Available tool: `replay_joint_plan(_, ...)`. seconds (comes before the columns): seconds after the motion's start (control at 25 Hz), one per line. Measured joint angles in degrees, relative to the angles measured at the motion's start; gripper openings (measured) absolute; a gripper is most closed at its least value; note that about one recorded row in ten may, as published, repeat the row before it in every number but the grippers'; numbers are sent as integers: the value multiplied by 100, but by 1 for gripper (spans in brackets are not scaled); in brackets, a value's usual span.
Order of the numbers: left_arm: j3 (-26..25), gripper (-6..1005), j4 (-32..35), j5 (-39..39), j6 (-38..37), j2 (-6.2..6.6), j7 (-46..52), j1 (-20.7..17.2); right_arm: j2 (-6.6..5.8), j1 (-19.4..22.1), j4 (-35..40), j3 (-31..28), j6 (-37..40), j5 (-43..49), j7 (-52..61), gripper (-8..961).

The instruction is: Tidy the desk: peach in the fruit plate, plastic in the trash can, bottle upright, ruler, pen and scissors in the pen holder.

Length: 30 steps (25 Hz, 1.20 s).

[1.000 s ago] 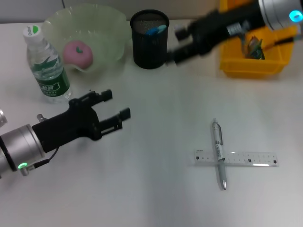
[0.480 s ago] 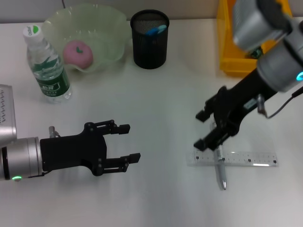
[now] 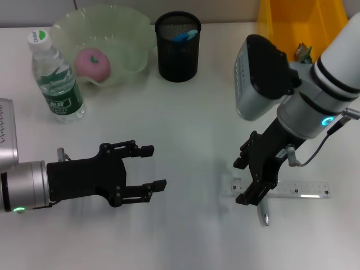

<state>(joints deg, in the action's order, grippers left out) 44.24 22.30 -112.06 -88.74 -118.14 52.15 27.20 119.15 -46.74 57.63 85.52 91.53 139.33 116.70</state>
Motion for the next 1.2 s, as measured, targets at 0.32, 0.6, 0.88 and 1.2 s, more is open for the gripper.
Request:
replay_joint_plan(0.32,-5,757,3,8,-7,-6,50,-4,16,33,-6,417,-233,6,-80,766)
replay_joint_plan(0.6,-7,757,3,18,17,-14,59,-5,24,34,-12,556,-349,7,-153,755)
replay_joint_plan(0.88,-49,757,1,19,28,-23,59,25,29,28,-50,801,-579,13,-152,676)
replay_joint_plan(1.2,-76,757,-1,20,7,-24,59,43,29,43,-50,814,-674,52,-152,474)
